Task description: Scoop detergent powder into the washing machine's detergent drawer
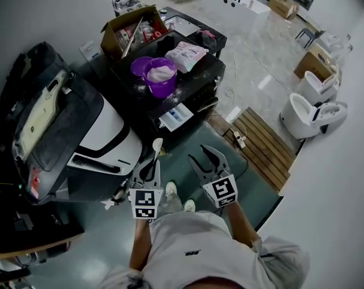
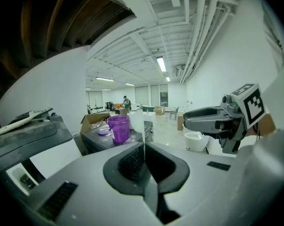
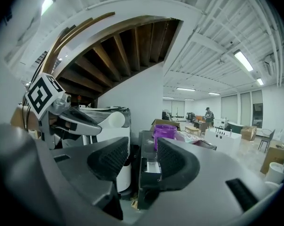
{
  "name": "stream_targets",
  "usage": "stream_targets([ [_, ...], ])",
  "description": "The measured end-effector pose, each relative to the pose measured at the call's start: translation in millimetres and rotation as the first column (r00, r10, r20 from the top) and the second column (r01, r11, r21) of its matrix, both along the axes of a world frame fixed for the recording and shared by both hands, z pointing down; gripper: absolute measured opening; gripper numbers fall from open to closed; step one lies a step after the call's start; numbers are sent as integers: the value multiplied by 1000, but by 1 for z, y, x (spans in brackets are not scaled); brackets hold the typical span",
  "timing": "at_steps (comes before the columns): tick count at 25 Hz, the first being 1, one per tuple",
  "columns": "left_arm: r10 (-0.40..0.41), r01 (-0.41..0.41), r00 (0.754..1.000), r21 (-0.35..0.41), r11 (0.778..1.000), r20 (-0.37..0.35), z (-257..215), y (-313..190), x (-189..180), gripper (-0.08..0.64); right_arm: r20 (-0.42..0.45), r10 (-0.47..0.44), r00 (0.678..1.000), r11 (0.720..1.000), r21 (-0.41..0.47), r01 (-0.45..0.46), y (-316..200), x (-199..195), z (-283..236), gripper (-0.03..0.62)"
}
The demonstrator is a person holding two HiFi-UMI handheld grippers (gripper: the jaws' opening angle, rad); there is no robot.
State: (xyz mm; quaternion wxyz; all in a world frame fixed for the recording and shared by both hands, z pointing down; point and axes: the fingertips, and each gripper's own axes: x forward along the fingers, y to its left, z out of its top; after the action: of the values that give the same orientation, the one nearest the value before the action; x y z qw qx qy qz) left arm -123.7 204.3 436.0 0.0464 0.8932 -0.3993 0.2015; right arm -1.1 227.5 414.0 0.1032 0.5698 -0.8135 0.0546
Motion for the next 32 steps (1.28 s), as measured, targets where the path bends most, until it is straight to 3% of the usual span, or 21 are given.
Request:
stream_targets([
  [18, 107, -107, 993, -6, 994, -49, 1, -130, -20, 17, -51, 107, 993, 994, -20, -108, -113, -26, 3, 189],
  [32, 90, -92, 994, -35, 995, -57, 9, -191, 3, 17, -43, 96, 994, 995, -37, -98, -177, 0, 11, 187],
])
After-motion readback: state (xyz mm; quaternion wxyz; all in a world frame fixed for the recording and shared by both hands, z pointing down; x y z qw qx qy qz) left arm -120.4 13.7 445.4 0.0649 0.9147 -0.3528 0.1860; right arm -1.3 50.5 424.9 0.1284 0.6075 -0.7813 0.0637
